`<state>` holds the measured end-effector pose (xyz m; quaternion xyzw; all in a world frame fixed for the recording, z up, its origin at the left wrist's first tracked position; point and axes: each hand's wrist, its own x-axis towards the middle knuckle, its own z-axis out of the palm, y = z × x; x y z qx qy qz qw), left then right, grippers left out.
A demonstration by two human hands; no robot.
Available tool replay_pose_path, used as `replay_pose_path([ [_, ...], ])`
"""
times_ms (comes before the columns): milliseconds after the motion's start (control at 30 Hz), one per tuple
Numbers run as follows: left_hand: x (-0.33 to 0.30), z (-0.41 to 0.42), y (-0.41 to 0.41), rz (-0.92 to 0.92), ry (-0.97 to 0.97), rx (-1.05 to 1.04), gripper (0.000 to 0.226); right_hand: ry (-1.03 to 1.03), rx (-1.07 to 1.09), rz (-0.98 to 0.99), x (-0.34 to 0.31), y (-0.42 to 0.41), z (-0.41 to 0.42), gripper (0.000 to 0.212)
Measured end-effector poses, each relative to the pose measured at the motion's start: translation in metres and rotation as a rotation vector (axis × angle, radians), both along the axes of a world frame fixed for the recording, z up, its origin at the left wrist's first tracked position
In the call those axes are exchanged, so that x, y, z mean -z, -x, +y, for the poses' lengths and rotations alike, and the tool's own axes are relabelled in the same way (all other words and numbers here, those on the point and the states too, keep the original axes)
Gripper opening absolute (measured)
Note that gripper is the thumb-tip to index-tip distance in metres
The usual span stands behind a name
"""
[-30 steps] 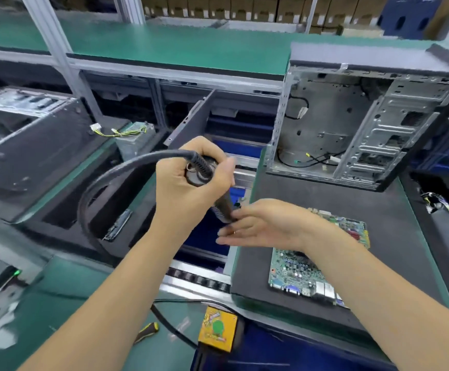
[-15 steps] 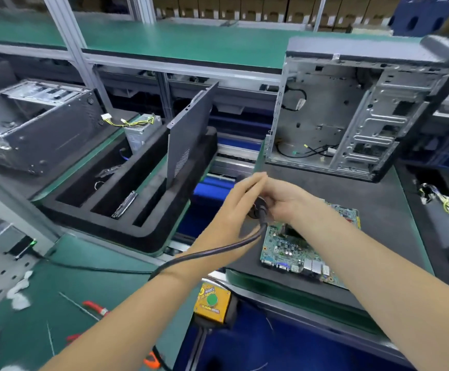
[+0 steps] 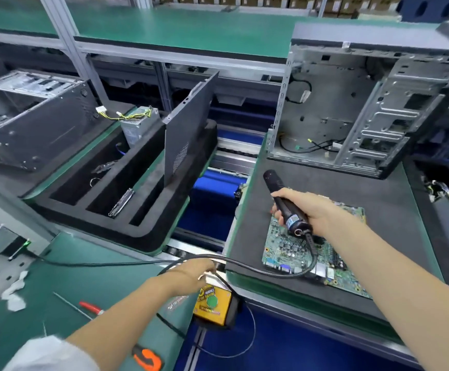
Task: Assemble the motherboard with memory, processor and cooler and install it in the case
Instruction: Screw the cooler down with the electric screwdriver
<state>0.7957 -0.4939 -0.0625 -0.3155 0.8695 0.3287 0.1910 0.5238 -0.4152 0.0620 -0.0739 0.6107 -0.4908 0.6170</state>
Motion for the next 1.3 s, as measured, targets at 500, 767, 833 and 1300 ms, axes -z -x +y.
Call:
replay_pose_path([
  [500,0.021,-0.038,0.013,0.023,0.212,0.366,0.03,-0.014,-0.327,0.343,0.034,-0.016,0.038,0.015],
  [767,-0.031,-0.05,-0.031,-0.122,-0.405,0.208,0.053,0.01,-0.573,0.404,0.022,-0.045,0.039,0.024],
  [833,-0.035,-0.052,-0.047,-0.082,-0.345,0.26,0.051,0.032,-0.652,0.403,0.022,-0.055,0.039,0.026],
  [1300,-0.021,-0.069,-0.148,0.23,-0.119,0.102,0.049,0.1,-1.109,0.754,0.059,-0.162,-0.028,0.073],
])
